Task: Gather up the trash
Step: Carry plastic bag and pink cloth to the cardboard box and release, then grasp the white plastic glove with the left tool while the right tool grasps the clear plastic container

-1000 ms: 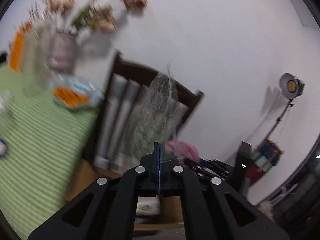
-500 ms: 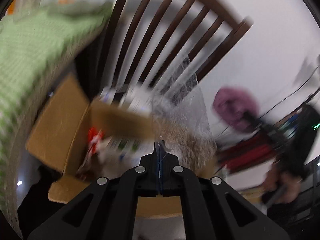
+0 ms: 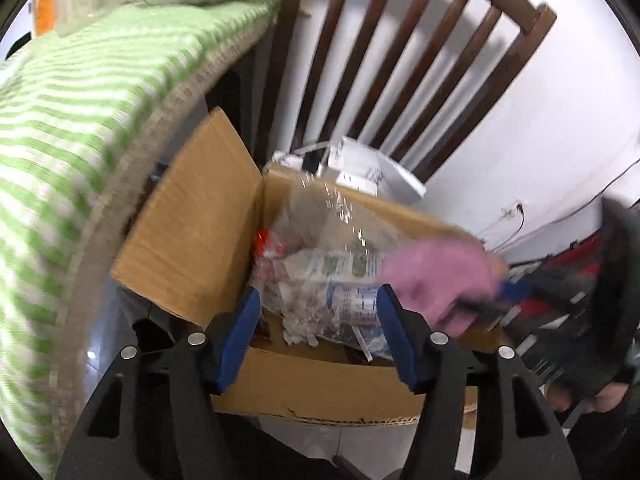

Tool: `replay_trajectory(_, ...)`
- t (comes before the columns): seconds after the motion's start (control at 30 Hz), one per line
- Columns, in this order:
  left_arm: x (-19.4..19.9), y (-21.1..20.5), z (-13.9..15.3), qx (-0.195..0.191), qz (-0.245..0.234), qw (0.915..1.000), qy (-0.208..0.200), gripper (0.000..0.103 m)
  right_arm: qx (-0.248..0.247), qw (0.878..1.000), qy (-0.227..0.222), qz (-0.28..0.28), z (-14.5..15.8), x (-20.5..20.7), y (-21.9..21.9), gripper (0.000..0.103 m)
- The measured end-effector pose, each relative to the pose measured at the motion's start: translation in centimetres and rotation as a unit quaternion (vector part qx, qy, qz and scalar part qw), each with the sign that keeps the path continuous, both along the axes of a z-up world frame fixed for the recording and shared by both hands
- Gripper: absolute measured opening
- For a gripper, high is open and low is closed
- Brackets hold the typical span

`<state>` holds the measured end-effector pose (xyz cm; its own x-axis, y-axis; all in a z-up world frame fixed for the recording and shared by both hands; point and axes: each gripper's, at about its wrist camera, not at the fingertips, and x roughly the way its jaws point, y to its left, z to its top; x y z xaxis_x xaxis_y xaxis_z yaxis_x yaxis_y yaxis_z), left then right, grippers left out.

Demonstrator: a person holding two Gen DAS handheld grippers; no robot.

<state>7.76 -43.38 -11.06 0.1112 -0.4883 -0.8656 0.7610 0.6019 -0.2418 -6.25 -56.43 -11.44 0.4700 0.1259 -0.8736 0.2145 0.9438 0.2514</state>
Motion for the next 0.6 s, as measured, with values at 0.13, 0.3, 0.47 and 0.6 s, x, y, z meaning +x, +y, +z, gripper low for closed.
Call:
replay_trajectory(0.13,0.9,1.3,1.5,-0.012,0.021,0.9997,-0.010,0.059,0.000,1.000,0.007,0.005,-0.2,0.6,0.8,0.053)
replay_trajectory(0.3,1.8,2.7,2.1,-0.017,0.043,0.9988,-0.012,0.060,-0.012,0.999,-0.010,-0.028,1.5,0.4,-0.2,0.056)
replay_trajectory(0.47,2.1,3.6,3.6,-0.022,0.053,0.9979,-0.028,0.060,-0.023,0.999,-0.019,-0.027,2.5,0.7,-0.3,0.056)
replay_trajectory(0.6,2.2,4.4,4.8,-0.032,0.057,0.9970,-0.043,0.061,-0.043,0.998,-0.023,-0.030,3.3,1.4,-0.1,0.056)
